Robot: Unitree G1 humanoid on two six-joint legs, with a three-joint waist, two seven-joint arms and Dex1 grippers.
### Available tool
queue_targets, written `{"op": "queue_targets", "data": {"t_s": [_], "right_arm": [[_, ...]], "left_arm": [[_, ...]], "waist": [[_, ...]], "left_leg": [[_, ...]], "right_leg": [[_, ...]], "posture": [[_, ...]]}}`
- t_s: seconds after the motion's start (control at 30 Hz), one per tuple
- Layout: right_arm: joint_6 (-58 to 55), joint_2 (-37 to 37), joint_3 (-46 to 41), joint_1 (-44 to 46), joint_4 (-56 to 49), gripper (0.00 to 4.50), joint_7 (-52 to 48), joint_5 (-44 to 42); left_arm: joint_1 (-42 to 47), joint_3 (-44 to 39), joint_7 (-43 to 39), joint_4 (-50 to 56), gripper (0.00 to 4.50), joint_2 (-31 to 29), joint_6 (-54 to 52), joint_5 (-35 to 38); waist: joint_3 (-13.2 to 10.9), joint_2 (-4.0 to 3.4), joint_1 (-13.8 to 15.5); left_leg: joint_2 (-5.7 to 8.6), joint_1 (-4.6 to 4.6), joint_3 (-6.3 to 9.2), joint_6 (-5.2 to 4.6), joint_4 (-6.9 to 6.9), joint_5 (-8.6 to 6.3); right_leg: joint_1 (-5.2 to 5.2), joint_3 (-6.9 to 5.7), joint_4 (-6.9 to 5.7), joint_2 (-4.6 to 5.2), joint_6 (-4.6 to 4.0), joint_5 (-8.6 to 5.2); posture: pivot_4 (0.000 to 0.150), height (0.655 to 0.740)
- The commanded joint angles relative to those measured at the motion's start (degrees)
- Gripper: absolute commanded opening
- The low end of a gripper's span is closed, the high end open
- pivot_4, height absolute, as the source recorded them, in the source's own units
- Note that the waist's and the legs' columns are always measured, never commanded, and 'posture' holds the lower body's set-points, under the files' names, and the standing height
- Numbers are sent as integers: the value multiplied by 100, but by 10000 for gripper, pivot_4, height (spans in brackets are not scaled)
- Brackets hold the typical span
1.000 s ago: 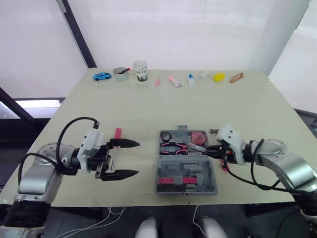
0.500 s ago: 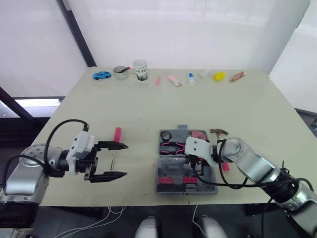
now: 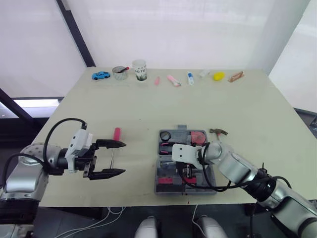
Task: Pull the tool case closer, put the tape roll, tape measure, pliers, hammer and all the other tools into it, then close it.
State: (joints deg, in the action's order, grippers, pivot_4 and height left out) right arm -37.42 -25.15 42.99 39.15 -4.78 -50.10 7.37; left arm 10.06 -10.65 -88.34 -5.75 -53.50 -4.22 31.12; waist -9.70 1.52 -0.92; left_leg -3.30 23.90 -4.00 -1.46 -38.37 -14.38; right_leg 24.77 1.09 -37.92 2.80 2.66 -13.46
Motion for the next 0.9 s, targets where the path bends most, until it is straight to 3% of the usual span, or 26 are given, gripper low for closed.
{"op": "queue_targets", "data": {"t_s": [0.03,0.1,0.2,0.6,0.83,0.9], "right_arm": [[317,81,-76,5,-69,480,-12,119],[393,39,-127,-19,-61,9469,-5,171],[575,-34,-266,-83,-77,16197,100,267],[1153,-297,-884,-397,-178,16197,110,321],[949,-84,-1243,-753,-433,16197,-126,-230],[911,-14,-1287,-848,-465,11265,-172,-380]], "left_arm": [[69,-68,-144,39,45000,-23,73,40],[28,-92,-123,97,45000,-29,41,59],[-76,-124,-77,217,45000,-23,-14,93],[-214,-143,63,499,45000,36,-187,185],[-150,-131,54,447,45000,52,-198,157],[-133,-131,46,424,45000,52,-194,150]], "waist": [[0,0,-9],[0,0,-15],[0,0,-11],[1,2,2],[1,3,7],[2,3,9]], "left_leg": [[0,0,0,0,0,0],[0,-1,0,0,0,0],[-1,-2,1,0,0,0],[0,-2,0,1,-3,0],[0,-2,0,0,-3,0],[0,-2,-1,0,-4,0]], "right_leg": [[0,0,-1,0,0,0],[0,0,-2,-1,0,0],[0,0,-4,-1,0,0],[-1,1,-4,0,0,0],[-2,1,-4,-1,1,1],[-3,1,-3,0,1,1]], "posture": [[1500,7400],[1500,7400],[1500,7400],[1500,7400],[1500,7400],[1500,7400]]}}
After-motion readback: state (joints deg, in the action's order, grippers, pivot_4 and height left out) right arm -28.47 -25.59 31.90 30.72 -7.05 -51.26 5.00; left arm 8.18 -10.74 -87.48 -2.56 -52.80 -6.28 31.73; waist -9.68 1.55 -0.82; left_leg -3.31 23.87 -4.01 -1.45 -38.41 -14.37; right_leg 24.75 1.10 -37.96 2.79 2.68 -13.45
